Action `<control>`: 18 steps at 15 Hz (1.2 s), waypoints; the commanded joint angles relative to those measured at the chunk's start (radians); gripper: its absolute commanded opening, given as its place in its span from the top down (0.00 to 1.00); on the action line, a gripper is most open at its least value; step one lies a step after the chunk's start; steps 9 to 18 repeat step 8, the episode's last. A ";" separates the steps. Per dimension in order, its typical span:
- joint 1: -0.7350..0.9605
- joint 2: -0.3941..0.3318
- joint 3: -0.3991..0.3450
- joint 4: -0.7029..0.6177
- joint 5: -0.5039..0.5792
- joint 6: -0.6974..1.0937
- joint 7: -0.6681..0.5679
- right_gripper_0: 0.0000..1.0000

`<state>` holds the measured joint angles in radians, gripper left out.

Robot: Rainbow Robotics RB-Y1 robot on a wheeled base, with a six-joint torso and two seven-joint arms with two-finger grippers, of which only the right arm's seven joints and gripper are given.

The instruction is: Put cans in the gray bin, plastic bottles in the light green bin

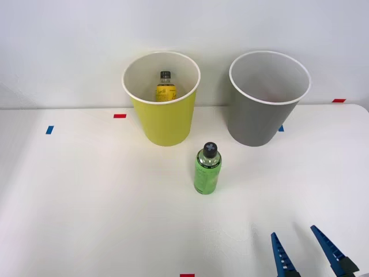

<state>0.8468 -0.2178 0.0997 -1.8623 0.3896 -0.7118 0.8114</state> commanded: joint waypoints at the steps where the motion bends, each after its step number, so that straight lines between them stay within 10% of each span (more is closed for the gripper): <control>1: 0.000 0.000 0.000 0.000 0.000 0.000 0.000 0.00; 18: 0.000 0.000 0.000 0.000 0.000 0.000 0.000 0.00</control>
